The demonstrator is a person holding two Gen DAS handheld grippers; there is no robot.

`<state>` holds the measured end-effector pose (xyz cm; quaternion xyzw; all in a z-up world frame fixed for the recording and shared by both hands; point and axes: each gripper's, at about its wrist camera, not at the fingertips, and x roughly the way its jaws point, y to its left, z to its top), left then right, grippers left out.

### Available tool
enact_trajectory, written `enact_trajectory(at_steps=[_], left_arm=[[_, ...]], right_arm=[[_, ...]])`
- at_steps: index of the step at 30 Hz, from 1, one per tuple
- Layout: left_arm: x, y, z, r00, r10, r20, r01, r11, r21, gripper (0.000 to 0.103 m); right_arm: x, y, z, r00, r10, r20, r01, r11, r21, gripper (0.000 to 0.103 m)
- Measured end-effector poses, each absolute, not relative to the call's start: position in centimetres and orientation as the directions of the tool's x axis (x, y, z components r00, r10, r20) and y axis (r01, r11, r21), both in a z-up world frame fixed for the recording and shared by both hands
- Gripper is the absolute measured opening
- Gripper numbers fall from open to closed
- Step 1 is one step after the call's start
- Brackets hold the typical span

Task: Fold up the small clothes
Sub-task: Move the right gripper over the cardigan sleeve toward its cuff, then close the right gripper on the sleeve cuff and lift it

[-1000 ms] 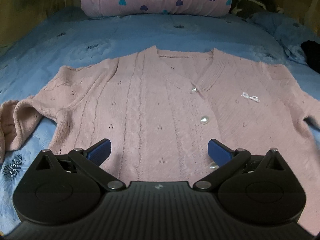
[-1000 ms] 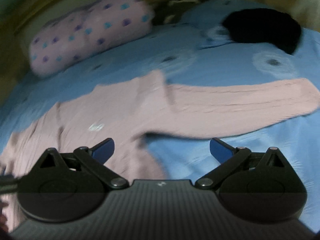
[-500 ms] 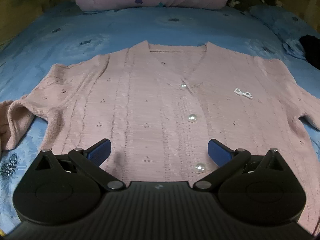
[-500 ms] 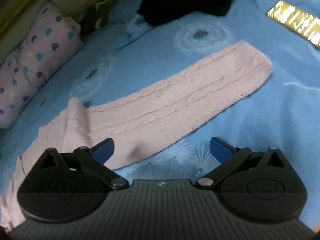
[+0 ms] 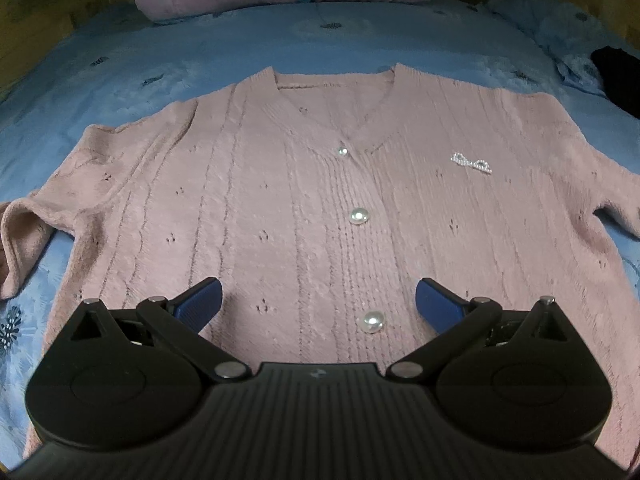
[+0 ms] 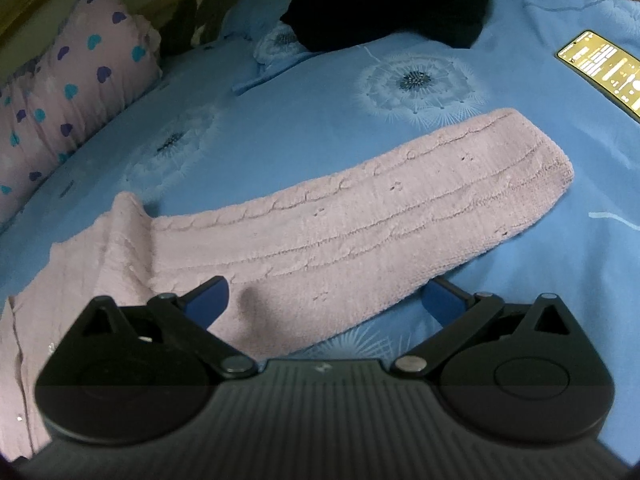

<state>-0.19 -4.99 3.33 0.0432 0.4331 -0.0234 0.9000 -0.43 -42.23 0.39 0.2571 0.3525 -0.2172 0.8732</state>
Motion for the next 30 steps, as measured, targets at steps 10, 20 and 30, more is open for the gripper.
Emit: enact_trajectory(at_steps=[10, 20, 30], left_arm=[[0.0, -5.5, 2.9, 0.608, 0.002, -0.794, 0.082, 0.995, 0.065, 0.103], [-0.3, -4.9, 2.9, 0.608, 0.008, -0.794, 0.075, 0.995, 0.068, 0.103], [-0.1, -3.5, 3.4, 0.606, 0.021, -0.795, 0.045, 0.997, 0.060, 0.103]], right_arm=[[-0.3, -42.4, 0.4, 0.663, -0.196, -0.722, 0.556, 0.775, 0.300, 0.103], [-0.8, -43.3, 0.5, 0.694, -0.194, -0.693, 0.566, 0.742, 0.359, 0.084], [-1.2, -44.0, 0.4, 0.726, -0.175, -0.665, 0.556, 0.718, 0.419, 0.021]])
